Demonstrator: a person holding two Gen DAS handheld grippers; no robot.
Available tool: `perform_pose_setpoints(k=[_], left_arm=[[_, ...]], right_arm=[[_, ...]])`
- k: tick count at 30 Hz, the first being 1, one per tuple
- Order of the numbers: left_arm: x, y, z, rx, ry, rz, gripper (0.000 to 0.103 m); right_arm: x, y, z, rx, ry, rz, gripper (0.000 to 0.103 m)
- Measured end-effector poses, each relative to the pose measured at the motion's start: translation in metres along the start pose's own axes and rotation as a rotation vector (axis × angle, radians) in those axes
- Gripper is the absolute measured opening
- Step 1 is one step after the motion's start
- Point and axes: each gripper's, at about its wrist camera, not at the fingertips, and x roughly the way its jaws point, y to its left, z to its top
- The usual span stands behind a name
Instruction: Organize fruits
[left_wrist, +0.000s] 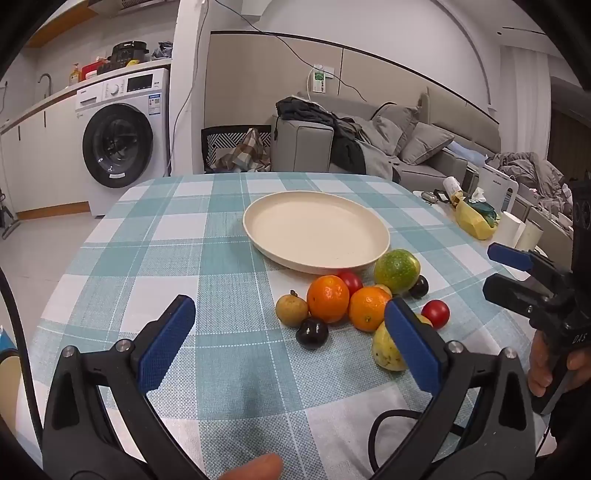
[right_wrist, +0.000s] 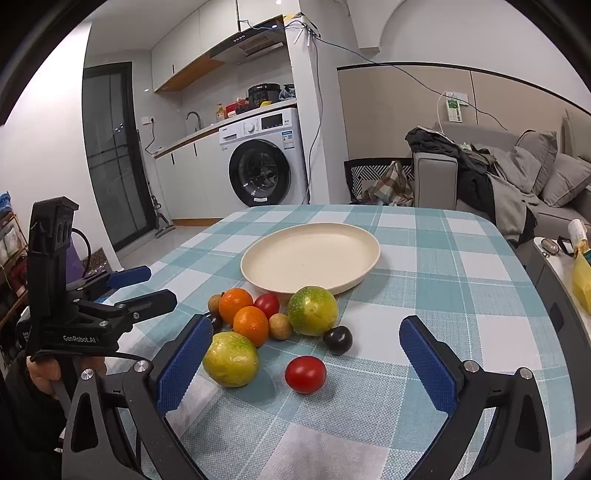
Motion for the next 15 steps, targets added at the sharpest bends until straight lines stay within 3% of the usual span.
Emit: perform_pose_setpoints(k=[15], left_arm=[[0.0063, -0.0004, 0.0001, 0.010, 0.005, -0.001, 0.102]], right_arm=[[0.0016, -0.0001, 0.0034, 0.004, 0.000, 0.000, 0.103]])
